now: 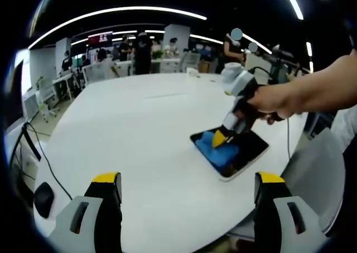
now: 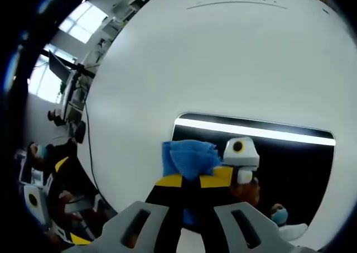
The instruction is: Wipe the mirror surface with the cleaning cloth until all visible marks leave the cleaned area.
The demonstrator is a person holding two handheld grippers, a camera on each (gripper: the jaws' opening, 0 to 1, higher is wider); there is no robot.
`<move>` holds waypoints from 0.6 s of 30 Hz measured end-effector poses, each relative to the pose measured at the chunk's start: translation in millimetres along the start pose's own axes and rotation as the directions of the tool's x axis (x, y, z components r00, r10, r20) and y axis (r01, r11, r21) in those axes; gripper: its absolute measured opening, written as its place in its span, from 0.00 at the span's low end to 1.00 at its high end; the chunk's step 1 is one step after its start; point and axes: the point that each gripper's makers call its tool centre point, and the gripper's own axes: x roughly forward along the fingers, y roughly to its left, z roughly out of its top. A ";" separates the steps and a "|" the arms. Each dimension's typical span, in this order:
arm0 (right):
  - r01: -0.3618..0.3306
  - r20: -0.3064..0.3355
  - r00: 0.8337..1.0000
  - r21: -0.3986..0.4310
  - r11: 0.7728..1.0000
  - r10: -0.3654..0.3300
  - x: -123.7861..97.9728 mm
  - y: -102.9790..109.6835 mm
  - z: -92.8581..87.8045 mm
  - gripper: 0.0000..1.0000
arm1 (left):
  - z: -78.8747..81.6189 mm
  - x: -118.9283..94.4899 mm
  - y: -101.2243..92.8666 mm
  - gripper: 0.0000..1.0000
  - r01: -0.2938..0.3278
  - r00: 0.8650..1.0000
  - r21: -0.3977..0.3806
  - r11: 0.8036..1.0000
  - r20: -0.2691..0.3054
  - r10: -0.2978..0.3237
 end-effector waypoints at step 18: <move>0.006 0.002 1.000 0.014 1.000 -0.007 -5.8 -17.6 0.0 0.03 | 2.2 6.0 -6.1 1.00 0.008 1.000 0.004 1.000 -0.001 -0.008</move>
